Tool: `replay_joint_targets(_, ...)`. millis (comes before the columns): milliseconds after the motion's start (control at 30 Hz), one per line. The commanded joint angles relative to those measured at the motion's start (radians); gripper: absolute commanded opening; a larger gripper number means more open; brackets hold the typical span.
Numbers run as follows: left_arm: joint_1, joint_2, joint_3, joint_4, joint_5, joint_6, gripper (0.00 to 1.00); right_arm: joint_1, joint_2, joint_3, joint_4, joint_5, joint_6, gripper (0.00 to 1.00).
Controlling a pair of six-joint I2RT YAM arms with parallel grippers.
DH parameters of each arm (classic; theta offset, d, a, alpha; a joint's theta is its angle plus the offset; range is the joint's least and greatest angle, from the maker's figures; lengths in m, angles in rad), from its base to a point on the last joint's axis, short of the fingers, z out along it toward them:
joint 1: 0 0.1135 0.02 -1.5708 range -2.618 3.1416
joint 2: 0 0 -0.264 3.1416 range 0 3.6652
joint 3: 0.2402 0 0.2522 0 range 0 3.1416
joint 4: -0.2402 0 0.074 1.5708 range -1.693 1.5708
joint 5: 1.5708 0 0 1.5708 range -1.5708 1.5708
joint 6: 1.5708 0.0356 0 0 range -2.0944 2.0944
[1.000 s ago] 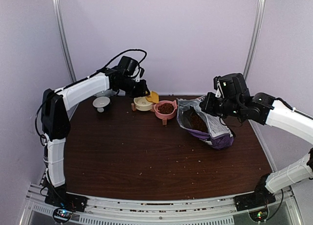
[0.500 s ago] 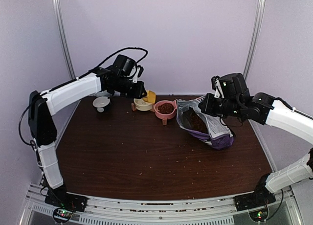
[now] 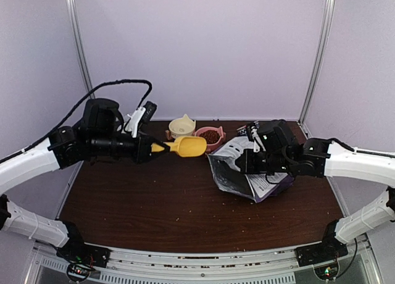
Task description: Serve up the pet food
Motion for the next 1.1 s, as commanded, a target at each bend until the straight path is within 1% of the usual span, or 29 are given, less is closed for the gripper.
replay_joint_targets(0,-0.053,-0.111,-0.128,0.083,0.069,-0.005,0.00,0.034,0.011,-0.032,0.067,0.046,0.049,0.00)
replay_joint_targets(133,-0.099,-0.170,-0.214,0.101,0.067,-0.020,0.00,0.078,0.040,-0.008,0.063,0.087,0.073,0.00)
replay_joint_targets(267,-0.130,-0.195,-0.275,0.169,0.062,-0.046,0.00,0.122,0.082,0.032,0.057,0.112,0.094,0.00)
replay_joint_targets(467,-0.145,-0.156,-0.351,0.260,0.036,-0.049,0.00,0.181,0.138,0.116,0.042,0.140,0.118,0.00)
replay_joint_targets(667,-0.162,-0.116,-0.397,0.316,-0.053,-0.043,0.00,0.229,0.208,0.211,0.033,0.120,0.112,0.00)
replay_joint_targets(767,-0.165,-0.101,-0.420,0.369,-0.116,-0.039,0.00,0.252,0.249,0.269,0.028,0.090,0.109,0.00)
replay_joint_targets(967,-0.218,-0.022,-0.447,0.424,-0.365,0.018,0.00,0.282,0.291,0.368,0.031,0.037,0.142,0.00)
replay_joint_targets(1000,-0.226,-0.010,-0.454,0.448,-0.402,0.020,0.00,0.284,0.292,0.370,0.036,0.035,0.145,0.02)
replay_joint_targets(1067,-0.236,0.011,-0.472,0.526,-0.455,0.024,0.00,0.282,0.287,0.370,0.039,0.040,0.145,0.13)
